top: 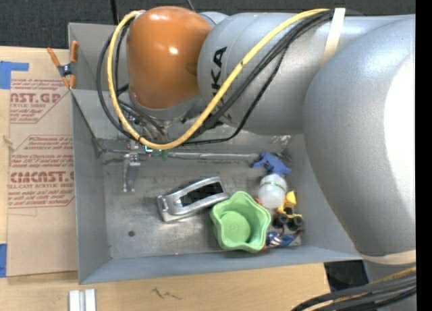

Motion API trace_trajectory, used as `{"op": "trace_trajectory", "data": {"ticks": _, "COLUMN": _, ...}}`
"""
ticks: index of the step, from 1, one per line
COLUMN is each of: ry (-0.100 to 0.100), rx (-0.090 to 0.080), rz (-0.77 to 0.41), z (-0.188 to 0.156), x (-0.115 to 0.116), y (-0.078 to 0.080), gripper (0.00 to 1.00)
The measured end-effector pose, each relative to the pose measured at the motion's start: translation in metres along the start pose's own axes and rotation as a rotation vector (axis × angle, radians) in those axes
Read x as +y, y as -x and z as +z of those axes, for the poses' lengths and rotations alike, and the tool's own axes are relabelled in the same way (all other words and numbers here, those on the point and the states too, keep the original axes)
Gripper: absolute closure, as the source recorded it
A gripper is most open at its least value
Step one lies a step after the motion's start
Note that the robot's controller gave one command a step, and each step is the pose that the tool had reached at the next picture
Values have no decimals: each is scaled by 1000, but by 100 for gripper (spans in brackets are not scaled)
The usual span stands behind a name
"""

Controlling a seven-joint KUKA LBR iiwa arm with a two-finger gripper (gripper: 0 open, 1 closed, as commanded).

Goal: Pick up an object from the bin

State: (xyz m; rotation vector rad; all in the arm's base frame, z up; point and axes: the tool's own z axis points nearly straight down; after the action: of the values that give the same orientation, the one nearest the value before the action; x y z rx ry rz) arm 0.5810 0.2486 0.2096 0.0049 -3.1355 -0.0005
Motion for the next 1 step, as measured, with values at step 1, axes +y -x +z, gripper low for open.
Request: {"op": "trace_trajectory", "data": {"ticks": 1, "ry": 2, "rx": -8, "rz": 2, "z": -5, "x": -1, "y": 2, "gripper": 0}}
